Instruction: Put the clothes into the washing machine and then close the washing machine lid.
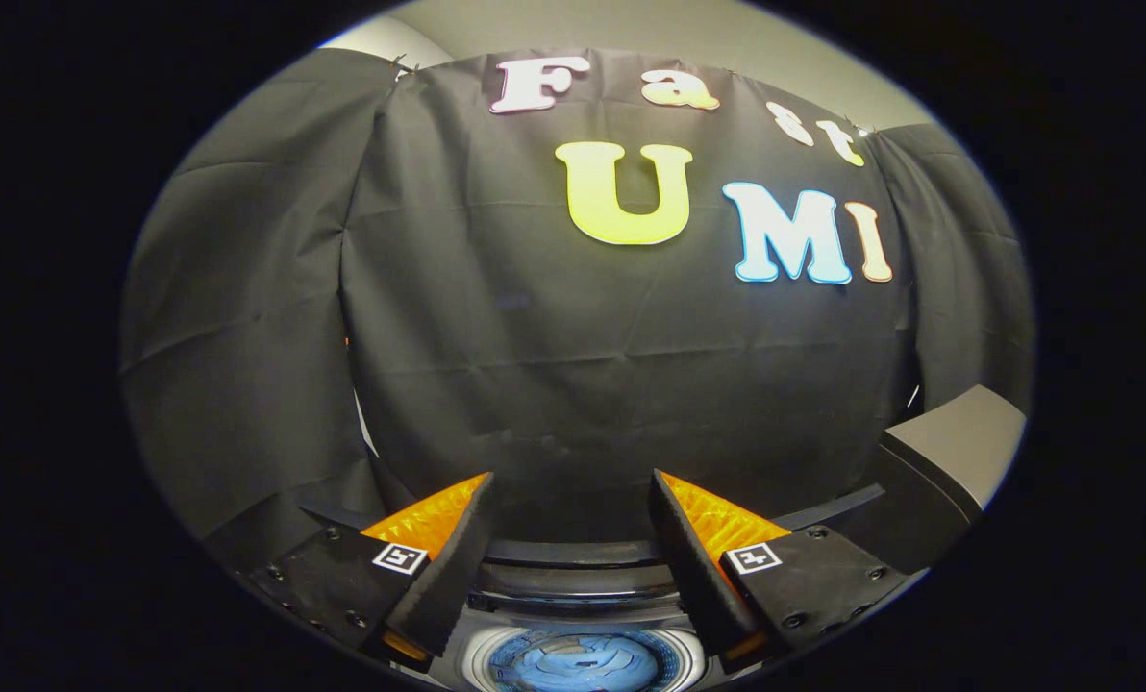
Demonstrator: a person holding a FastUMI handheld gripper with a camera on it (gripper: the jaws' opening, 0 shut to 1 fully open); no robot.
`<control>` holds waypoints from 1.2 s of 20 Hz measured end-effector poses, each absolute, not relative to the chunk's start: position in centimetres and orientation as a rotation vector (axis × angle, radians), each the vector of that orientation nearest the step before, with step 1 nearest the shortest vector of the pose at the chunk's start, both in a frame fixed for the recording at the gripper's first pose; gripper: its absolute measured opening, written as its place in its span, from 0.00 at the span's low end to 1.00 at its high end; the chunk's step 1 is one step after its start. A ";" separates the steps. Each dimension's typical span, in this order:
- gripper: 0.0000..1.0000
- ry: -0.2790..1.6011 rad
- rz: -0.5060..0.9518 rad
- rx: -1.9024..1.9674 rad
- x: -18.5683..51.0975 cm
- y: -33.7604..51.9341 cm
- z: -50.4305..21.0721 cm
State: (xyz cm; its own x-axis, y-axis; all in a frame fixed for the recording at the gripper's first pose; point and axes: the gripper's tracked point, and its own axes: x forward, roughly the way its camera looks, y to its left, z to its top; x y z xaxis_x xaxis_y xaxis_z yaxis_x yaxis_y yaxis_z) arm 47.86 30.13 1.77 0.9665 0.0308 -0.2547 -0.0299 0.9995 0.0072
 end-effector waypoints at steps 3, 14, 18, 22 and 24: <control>0.97 0.245 0.039 0.008 46.6 30.2 1.6; 0.97 0.234 0.064 0.020 42.8 30.3 0.7; 0.97 0.225 0.066 0.016 41.5 30.3 0.0; 0.97 0.234 0.076 0.029 39.7 30.4 -0.9; 0.97 0.249 0.082 0.032 38.7 30.5 -1.7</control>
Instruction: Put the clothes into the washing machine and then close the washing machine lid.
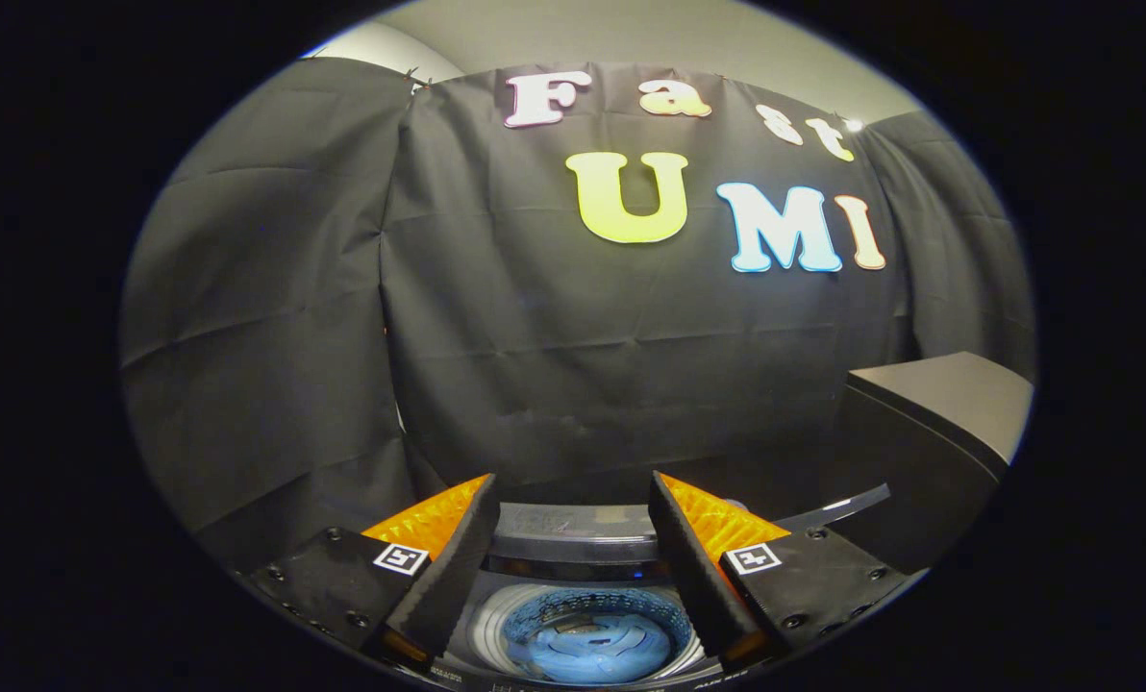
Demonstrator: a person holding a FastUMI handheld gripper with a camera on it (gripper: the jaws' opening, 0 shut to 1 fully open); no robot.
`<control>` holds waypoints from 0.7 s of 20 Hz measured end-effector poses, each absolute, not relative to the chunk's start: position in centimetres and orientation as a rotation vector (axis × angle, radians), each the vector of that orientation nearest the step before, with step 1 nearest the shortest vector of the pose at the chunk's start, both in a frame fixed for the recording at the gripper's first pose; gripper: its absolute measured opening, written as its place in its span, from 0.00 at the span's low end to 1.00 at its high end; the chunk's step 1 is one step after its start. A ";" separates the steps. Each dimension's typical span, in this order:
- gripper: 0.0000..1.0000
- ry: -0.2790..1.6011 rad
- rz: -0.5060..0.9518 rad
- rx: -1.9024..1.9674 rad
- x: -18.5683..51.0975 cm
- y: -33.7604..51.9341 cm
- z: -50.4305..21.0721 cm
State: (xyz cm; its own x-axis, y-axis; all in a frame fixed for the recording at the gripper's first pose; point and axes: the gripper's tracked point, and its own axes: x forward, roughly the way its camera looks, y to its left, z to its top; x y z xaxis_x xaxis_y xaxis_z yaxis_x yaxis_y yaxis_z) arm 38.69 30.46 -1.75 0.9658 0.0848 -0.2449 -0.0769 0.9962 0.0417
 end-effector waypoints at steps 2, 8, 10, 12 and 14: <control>0.97 0.271 0.090 0.030 37.5 30.5 -2.9; 0.97 0.331 0.109 0.021 34.6 30.5 -7.1; 0.97 0.342 0.122 0.014 33.7 30.8 -7.8; 0.97 0.333 0.134 0.013 33.1 31.0 -7.4; 0.97 0.322 0.140 0.025 32.7 30.9 -6.9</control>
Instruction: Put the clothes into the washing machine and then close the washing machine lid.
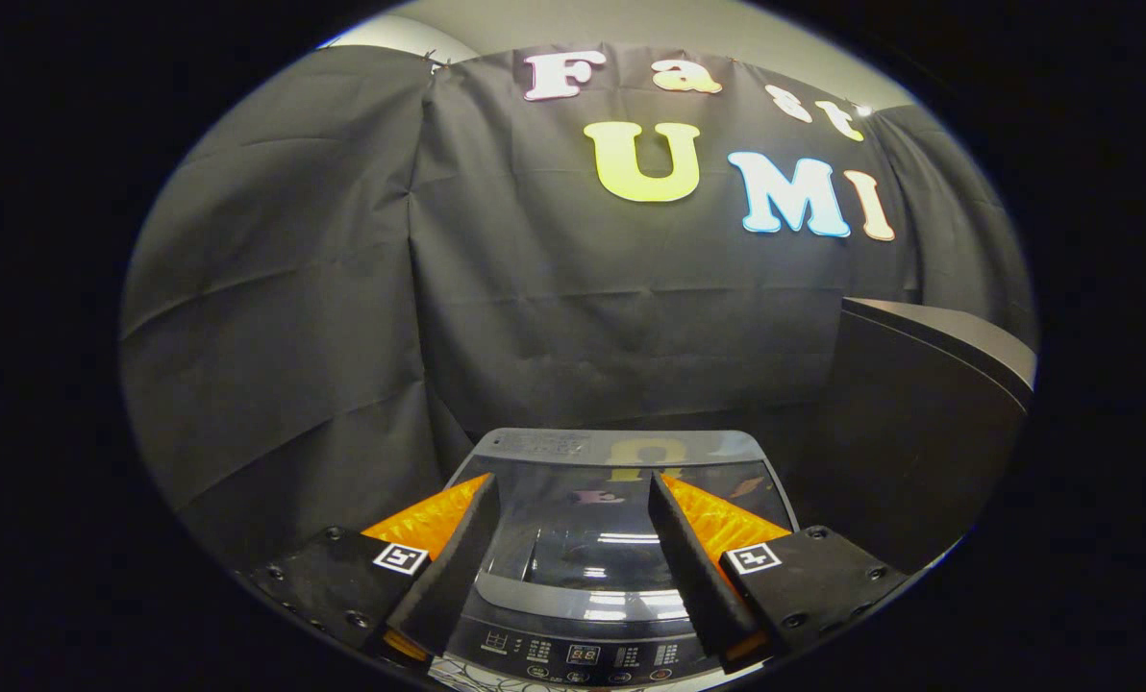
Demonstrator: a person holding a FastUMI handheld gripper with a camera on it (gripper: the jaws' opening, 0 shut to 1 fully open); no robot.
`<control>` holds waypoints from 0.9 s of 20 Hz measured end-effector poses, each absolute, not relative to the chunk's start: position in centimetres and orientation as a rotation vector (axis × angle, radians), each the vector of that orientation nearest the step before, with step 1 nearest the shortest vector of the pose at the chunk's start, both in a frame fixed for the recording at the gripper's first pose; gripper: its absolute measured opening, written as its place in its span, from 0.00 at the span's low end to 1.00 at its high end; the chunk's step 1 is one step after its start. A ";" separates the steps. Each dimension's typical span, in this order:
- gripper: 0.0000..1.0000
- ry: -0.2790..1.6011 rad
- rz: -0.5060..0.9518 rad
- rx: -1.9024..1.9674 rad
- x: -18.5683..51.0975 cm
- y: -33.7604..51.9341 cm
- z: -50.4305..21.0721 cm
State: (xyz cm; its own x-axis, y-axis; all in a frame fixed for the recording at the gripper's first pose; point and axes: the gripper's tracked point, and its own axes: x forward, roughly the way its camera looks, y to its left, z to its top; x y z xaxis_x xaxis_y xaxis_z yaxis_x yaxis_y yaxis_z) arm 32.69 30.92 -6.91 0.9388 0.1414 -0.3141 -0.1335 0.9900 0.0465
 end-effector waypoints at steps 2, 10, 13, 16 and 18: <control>0.97 0.314 0.144 0.033 32.0 30.8 -5.9; 0.97 0.200 0.117 0.032 27.8 25.7 2.4; 0.96 0.156 0.114 0.025 25.6 22.6 4.6; 0.96 0.130 0.112 0.017 23.1 19.7 5.7; 0.96 0.117 0.106 0.010 21.4 17.8 6.2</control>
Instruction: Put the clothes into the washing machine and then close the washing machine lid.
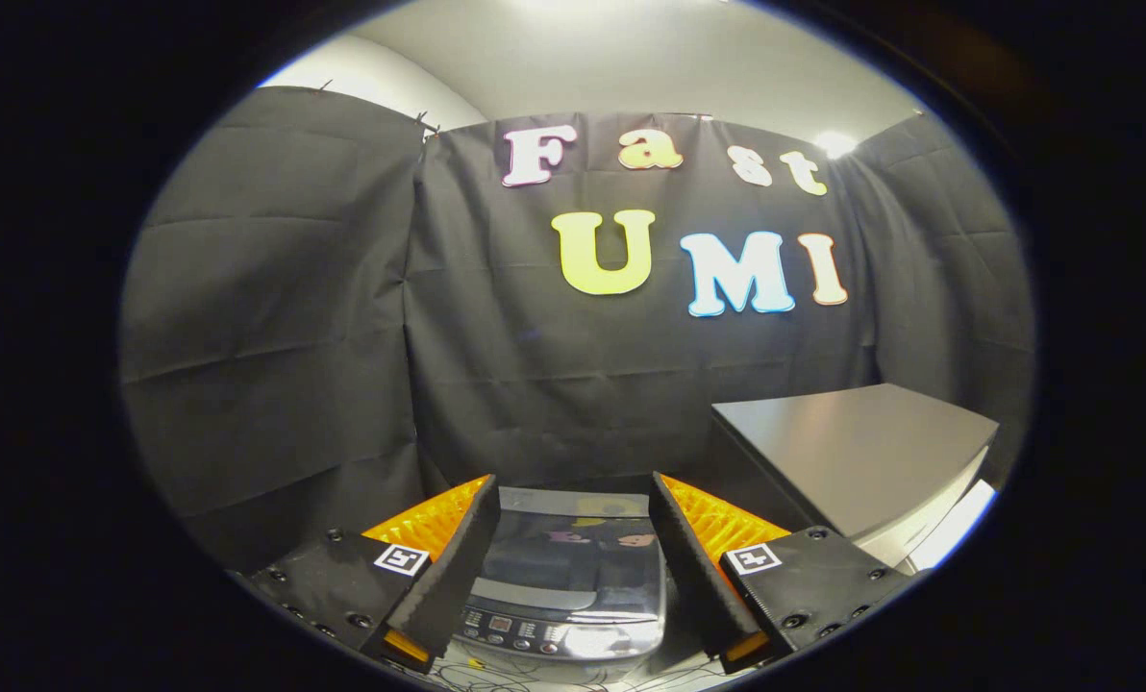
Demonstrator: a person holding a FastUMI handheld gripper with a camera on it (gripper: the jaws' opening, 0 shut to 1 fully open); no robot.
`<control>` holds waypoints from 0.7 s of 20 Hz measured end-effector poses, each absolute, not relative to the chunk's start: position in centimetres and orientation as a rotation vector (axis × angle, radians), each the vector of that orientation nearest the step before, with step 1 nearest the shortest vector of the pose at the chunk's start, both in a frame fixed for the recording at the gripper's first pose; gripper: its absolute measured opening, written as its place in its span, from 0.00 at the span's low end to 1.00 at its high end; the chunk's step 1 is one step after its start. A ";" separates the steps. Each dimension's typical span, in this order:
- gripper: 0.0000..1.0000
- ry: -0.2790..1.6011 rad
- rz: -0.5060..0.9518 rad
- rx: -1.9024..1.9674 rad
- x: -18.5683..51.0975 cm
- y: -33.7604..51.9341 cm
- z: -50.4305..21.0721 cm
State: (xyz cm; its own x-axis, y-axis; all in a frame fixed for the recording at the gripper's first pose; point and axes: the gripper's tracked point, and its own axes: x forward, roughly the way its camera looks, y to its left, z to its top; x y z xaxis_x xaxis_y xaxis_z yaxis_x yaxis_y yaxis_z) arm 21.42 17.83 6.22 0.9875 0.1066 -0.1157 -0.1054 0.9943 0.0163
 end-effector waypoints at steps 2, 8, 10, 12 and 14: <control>0.96 0.107 0.091 0.003 20.0 15.9 6.6; 0.96 0.066 0.055 0.005 16.2 11.3 8.5; 0.96 0.044 0.046 0.008 14.8 10.2 9.3; 0.96 0.030 0.035 0.008 13.5 9.1 9.6; 0.96 0.036 0.025 0.015 12.3 8.1 9.2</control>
State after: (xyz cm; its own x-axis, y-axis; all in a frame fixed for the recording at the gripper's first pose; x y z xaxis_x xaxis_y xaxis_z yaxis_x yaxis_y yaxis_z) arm 12.30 8.09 9.20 0.9991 0.0248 -0.0357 -0.0242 0.9996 0.0159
